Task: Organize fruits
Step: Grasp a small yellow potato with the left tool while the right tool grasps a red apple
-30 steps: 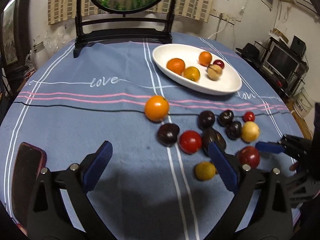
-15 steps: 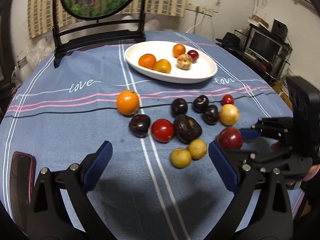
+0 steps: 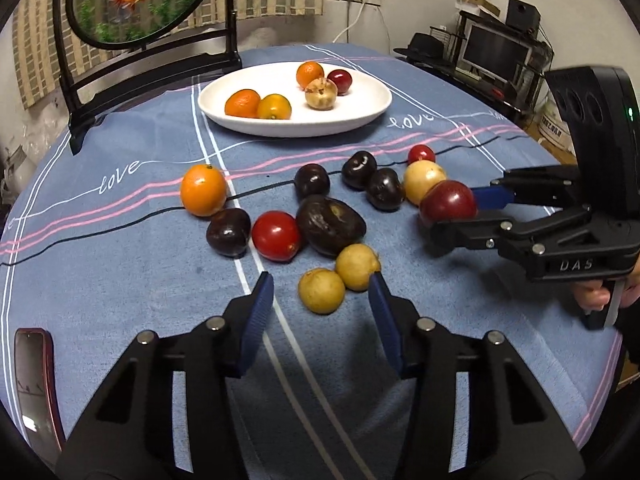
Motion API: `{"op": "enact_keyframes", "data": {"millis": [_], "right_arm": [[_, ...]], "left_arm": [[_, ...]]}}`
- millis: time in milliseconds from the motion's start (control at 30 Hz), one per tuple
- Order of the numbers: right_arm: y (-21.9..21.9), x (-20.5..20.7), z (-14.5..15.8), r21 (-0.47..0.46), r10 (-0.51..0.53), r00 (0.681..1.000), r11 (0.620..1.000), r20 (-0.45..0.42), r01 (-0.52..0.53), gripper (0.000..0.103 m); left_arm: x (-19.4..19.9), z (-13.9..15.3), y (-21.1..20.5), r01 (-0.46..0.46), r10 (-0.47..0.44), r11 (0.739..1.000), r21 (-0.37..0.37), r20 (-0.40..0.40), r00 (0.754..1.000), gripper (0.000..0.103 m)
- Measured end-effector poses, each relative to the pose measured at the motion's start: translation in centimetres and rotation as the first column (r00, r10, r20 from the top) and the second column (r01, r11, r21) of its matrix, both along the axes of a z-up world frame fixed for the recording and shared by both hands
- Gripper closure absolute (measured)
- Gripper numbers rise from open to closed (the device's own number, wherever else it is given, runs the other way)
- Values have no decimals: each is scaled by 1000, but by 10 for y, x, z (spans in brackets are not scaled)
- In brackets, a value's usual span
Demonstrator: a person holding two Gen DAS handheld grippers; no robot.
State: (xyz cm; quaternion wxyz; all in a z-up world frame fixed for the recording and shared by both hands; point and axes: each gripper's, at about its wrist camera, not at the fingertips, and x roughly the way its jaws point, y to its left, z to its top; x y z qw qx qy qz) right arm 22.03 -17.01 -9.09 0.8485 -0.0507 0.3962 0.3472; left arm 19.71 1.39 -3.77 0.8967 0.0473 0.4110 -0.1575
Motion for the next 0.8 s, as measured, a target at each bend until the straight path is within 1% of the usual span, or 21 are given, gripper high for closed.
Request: {"op": "enact_keyframes", "data": {"millis": [100, 200, 367, 500, 700, 800], "right_arm": [[1, 0, -1, -8, 5, 1000, 1000, -2, -5, 62], [1, 0, -2, -8, 6, 1000, 1000, 0, -6, 62], [1, 1, -2, -9, -1, 1000, 1000, -6, 1, 62], [1, 1, -3, -12, 0, 1000, 1000, -9, -1, 62], [0, 2, -5, -13, -4, 1000, 1000, -15, 3, 62], [0, 2, -4, -10, -6, 1000, 1000, -12, 6, 62]], "left_arm": [[2, -1, 3, -2, 2, 1000, -16, -9, 1000, 58], [3, -2, 6, -12, 12, 1000, -19, -13, 1000, 60], [3, -3, 6, -1, 1, 1000, -28, -23, 1000, 62], [6, -6, 8, 1, -3, 999, -46, -48, 999, 66], [6, -4, 1, 30, -30, 999, -28, -18, 999, 67], [6, -5, 1, 38, -39, 999, -39, -25, 999, 72]]}}
